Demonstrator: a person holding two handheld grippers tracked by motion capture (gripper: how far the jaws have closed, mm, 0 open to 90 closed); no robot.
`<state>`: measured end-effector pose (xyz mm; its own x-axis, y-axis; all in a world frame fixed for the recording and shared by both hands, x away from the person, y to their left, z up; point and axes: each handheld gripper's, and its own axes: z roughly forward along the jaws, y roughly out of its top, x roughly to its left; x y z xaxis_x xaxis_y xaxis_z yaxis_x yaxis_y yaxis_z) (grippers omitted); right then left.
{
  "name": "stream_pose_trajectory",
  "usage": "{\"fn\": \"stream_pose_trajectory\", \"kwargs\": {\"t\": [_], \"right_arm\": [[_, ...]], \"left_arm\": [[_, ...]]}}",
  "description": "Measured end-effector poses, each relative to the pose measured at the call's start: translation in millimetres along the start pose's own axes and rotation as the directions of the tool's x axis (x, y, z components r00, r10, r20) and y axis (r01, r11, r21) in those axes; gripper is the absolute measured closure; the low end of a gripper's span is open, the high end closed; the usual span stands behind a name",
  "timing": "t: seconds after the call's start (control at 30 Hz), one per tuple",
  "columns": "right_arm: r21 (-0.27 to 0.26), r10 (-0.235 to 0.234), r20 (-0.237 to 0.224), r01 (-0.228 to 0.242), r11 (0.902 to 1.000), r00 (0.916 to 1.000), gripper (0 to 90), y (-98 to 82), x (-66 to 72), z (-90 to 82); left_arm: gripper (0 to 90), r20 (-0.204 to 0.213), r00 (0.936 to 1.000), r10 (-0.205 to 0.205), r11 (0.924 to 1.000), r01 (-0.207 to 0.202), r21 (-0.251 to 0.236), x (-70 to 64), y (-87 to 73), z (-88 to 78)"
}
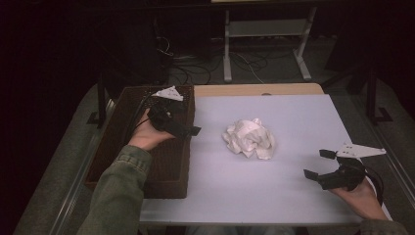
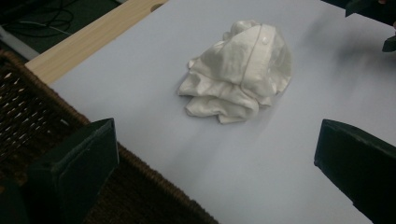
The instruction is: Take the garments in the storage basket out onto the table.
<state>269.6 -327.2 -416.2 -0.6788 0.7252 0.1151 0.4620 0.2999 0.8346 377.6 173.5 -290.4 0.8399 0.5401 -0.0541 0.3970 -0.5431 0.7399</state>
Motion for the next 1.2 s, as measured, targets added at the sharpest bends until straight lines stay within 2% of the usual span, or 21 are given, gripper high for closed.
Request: {"fn": "stream_pose_trajectory", "kwargs": {"t": [0.23, 0.27, 0.3, 0.53, 0.77, 0.9, 1.2], "right_arm": [[0.001, 0.001, 0.001, -0.001, 1.0, 1.0, 0.0, -0.1, -0.1, 0.0], [-0.003, 0.002, 0.003, -0.002, 1.0, 1.0, 0.0, -0.2, 0.0, 0.1], [0.0, 0.0, 0.001, 0.0, 1.0, 1.0, 0.0, -0.1, -0.2, 0.0], [0.006, 0.007, 0.001, -0.007, 1.0, 1.0, 0.0, -0.3, 0.3, -0.1], [0.006, 0.004, 0.003, -0.004, 1.0, 1.0, 0.0, -0.2, 0.2, 0.5], [0.007, 0.0, 0.003, 0.0, 1.0, 1.0, 0.0, -0.3, 0.2, 1.2], [0.007, 0.0, 0.004, 0.0, 1.0, 1.0, 0.0, -0.4, 0.4, 1.5]], "left_arm": [[0.0, -0.017, 0.9998, -0.012, 0.9999, 0.012, -0.009, 1.6, -13.8, -10.2], [0.0, -0.018, 0.9998, -0.005, 1.0, 0.005, -0.006, 2.8, -16.1, -12.3], [0.0, -0.021, 0.9995, -0.022, 0.9997, 0.022, -0.013, 2.3, -19.1, -13.8], [0.0, -0.034, 0.9988, -0.034, 0.9993, 0.033, -0.018, 4.3, -40.8, -23.9], [0.0, -0.05, 0.9964, -0.069, 0.9972, 0.068, -0.031, 5.8, -62.6, -35.9], [0.0, -0.056, 0.9941, -0.093, 0.9944, 0.09, -0.055, 5.8, -75.4, -43.3], [0.0, -0.075, 0.9914, -0.107, 0.991, 0.1, -0.089, 0.9, -95.6, -58.1]]}}
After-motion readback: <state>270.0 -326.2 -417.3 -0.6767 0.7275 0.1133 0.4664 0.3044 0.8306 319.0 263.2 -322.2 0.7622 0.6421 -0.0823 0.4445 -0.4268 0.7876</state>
